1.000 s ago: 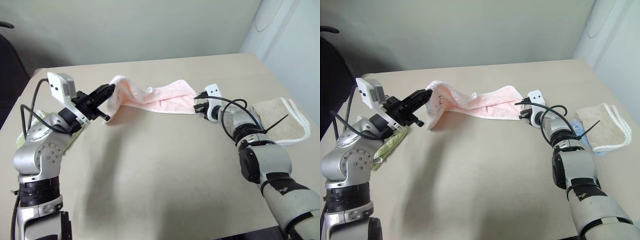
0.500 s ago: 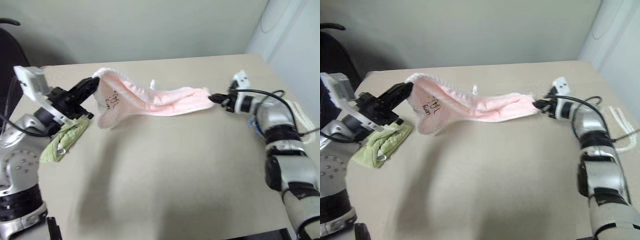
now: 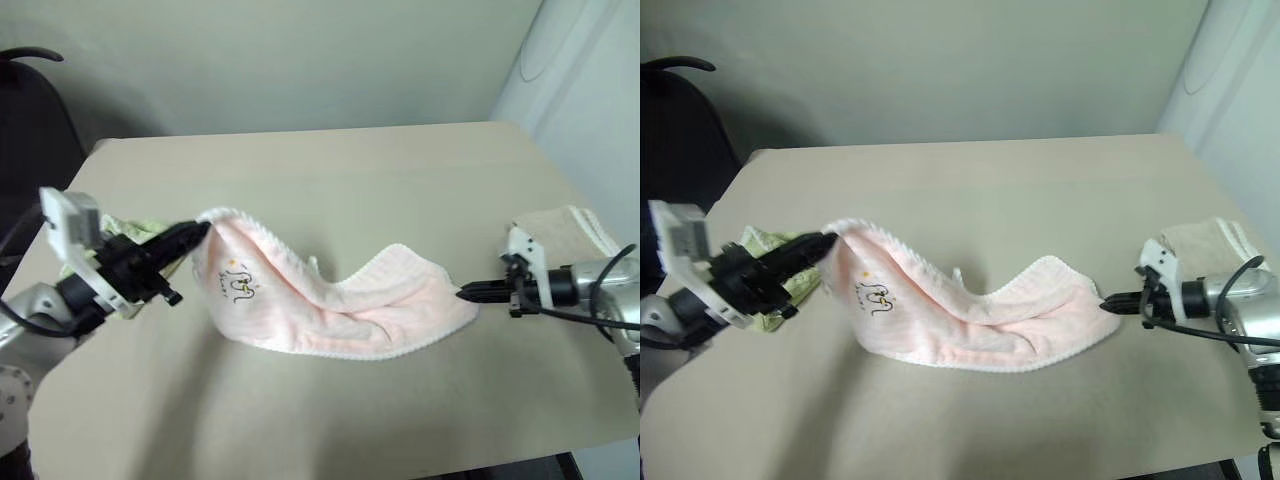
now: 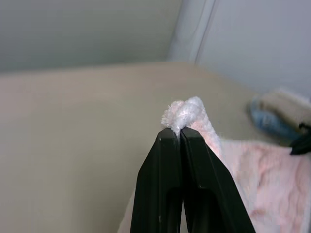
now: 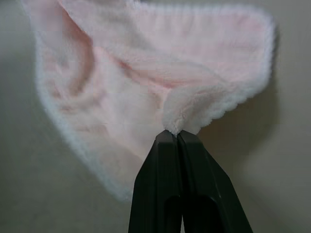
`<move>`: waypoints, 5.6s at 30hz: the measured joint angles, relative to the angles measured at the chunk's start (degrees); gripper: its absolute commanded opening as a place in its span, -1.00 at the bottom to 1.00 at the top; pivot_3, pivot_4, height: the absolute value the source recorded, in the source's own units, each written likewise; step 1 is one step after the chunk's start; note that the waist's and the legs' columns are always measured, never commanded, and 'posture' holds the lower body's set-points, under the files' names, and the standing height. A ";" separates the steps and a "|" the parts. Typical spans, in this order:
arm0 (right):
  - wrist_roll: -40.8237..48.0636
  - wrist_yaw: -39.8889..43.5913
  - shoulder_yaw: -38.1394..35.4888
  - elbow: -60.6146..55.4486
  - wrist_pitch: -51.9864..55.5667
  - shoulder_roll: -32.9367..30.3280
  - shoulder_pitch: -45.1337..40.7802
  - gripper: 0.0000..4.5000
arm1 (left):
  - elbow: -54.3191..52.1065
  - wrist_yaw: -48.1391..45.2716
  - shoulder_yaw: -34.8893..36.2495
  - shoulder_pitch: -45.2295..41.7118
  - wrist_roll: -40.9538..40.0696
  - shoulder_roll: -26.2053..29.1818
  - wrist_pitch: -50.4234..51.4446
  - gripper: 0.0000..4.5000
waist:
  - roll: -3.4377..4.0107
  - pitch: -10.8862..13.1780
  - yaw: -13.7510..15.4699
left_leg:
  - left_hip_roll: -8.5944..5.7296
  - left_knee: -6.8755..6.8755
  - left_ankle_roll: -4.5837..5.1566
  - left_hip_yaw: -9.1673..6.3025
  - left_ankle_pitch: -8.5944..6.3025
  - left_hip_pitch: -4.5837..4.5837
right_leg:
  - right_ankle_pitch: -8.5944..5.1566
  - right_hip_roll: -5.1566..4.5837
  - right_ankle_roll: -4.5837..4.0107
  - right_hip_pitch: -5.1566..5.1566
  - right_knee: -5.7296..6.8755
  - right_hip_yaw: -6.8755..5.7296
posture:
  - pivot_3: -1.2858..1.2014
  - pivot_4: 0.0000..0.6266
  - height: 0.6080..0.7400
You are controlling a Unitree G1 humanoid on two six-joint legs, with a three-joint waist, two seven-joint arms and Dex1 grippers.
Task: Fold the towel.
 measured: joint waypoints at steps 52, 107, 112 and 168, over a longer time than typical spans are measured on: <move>-20.13 -9.66 9.33 61.18 -35.31 23.31 -36.76 -0.99 | -2.01 1.46 -5.65 -1.41 7.29 -4.15 -3.63 -1.00 | 0.00 0.00 -0.46 | 0.01 0.19 -0.45 -0.08 -0.20 -0.80 | 0.25 -0.10 -0.45 -1.02 0.16 0.25 | 0.03 -0.52 1.00; 0.32 11.15 -7.26 15.67 -10.86 -4.12 -8.74 -0.99 | -12.18 -12.67 10.59 33.80 0.43 -2.56 -3.84 -1.00 | 0.08 0.06 -0.76 | -0.52 0.23 -0.07 -1.40 -0.70 0.30 | 0.00 0.03 0.05 0.53 -0.82 0.44 | 0.03 -0.52 1.00; -1.41 7.81 -4.75 19.12 -13.12 -1.68 -12.27 -0.99 | -10.97 -12.49 7.06 31.74 4.64 -2.25 -4.37 -1.00 | 0.12 0.07 0.29 | -0.52 0.37 0.16 -1.43 -1.02 0.23 | 0.23 0.03 -0.34 0.48 -0.76 0.44 | 0.03 -0.52 1.00; -13.24 -4.64 -4.82 59.29 -23.89 7.20 -31.44 0.87 | 13.84 -13.93 3.26 14.08 11.28 -5.18 -1.19 0.62 | 0.10 0.05 -0.57 | -0.49 0.01 -0.79 -1.48 -0.46 -0.72 | 0.39 -0.01 -0.58 -0.94 -0.31 0.43 | 0.03 -0.52 1.00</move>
